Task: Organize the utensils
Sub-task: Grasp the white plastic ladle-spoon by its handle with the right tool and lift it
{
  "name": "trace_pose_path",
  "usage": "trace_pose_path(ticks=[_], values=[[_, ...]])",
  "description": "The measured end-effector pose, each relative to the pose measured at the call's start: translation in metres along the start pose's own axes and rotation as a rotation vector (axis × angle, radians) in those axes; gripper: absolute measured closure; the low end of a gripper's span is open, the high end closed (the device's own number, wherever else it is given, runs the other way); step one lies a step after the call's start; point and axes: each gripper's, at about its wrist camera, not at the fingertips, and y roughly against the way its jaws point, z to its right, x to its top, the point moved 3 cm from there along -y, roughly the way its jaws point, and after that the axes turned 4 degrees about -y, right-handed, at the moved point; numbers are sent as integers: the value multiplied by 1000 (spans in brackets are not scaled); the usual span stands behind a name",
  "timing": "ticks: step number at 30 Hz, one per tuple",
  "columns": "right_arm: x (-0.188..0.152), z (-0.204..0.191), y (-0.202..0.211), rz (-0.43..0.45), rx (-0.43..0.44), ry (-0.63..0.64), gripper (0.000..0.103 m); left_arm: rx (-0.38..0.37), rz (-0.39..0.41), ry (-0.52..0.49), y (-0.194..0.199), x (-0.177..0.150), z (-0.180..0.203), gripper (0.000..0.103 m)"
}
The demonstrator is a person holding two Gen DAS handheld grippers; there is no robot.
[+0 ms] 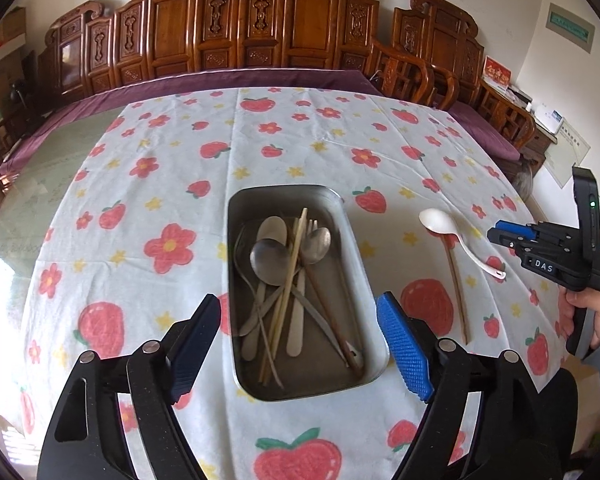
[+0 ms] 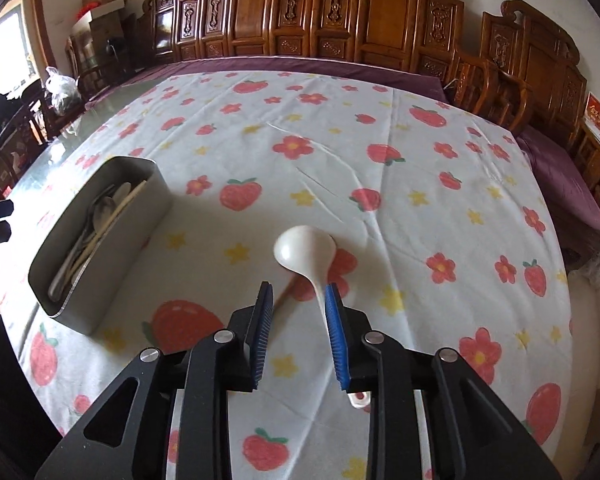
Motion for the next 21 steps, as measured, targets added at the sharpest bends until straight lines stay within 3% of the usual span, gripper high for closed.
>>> trace_pose_path(ticks=[17, 19, 21], values=[[-9, 12, -64, -101, 3, 71, 74, -22, -59, -61, -28, 3, 53, 26], [-10, 11, -63, -100, 7, 77, 89, -24, -63, -67, -29, 3, 57, 26], [-11, 12, -62, -103, 4, 75, 92, -29, -67, -68, -30, 3, 61, 26]])
